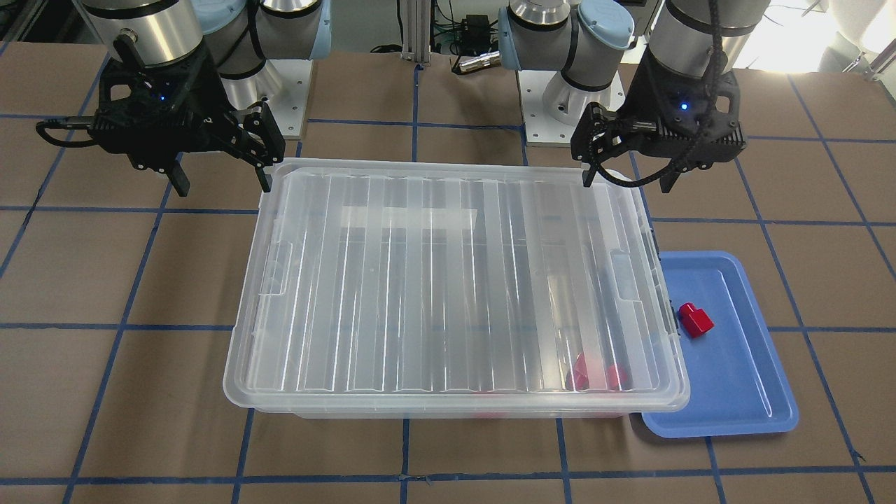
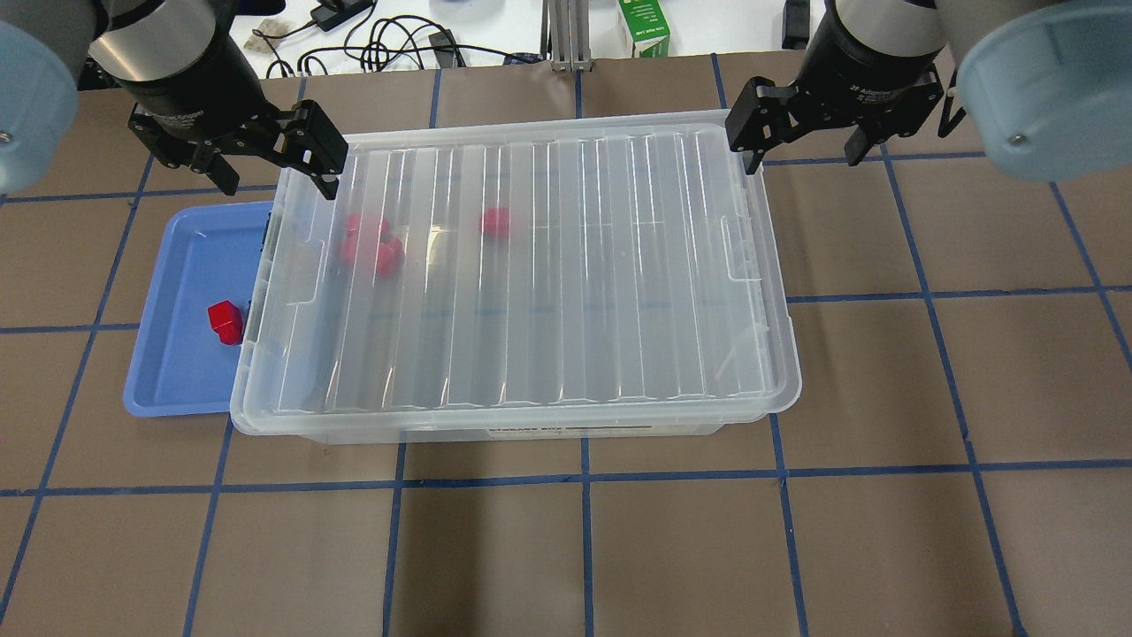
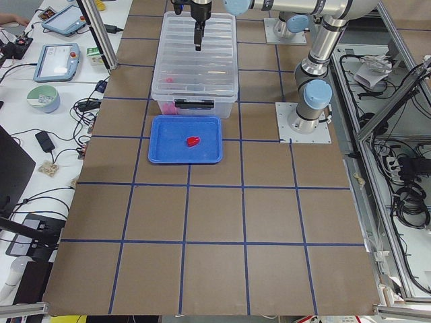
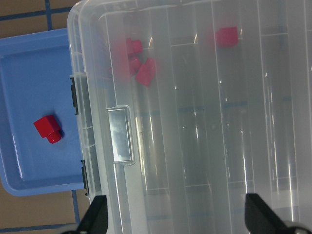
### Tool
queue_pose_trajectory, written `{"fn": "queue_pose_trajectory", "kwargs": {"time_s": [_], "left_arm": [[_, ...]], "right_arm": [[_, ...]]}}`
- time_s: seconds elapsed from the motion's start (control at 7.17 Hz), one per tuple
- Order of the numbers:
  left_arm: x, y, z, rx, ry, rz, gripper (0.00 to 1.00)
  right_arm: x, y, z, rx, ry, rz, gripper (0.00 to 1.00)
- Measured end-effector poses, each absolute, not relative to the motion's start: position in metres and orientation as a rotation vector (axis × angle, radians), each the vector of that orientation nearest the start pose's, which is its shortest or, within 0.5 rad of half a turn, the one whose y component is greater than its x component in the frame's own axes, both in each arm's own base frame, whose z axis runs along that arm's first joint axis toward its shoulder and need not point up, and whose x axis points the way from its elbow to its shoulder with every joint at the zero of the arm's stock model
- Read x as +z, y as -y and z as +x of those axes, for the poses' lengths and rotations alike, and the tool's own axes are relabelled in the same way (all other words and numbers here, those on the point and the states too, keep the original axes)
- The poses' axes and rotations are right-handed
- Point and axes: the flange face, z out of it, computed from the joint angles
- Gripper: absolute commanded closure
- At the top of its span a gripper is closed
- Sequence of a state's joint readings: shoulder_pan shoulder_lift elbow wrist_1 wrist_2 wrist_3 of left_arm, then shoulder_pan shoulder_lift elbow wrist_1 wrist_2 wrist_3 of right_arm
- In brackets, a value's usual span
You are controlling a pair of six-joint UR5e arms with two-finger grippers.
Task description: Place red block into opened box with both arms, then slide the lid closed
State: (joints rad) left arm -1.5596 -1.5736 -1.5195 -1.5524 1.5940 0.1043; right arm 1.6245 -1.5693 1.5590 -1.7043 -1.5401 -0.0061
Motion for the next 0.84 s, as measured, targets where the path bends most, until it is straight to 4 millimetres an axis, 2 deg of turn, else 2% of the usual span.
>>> {"fn": "queue_pose_trajectory", "kwargs": {"time_s": [0.56,0.7,0.84], "left_arm": [[0.515,0.5,-0.126,-0.105,-3.11,0.145,0.0],[0.515,0.5,-0.125,-0.105,-3.11,0.144,0.0],[0.515,0.5,-0.125,-0.105,-3.11,0.143,0.0]], "right_arm": [[0.5,0.501,0.156,-0.202,-3.103,-0.118,0.0],[0.487,0.507,0.15,-0.167,-3.107,-0.14,0.0],[0.459,0.516,0.146,-0.103,-3.111,-0.143,0.0]]}}
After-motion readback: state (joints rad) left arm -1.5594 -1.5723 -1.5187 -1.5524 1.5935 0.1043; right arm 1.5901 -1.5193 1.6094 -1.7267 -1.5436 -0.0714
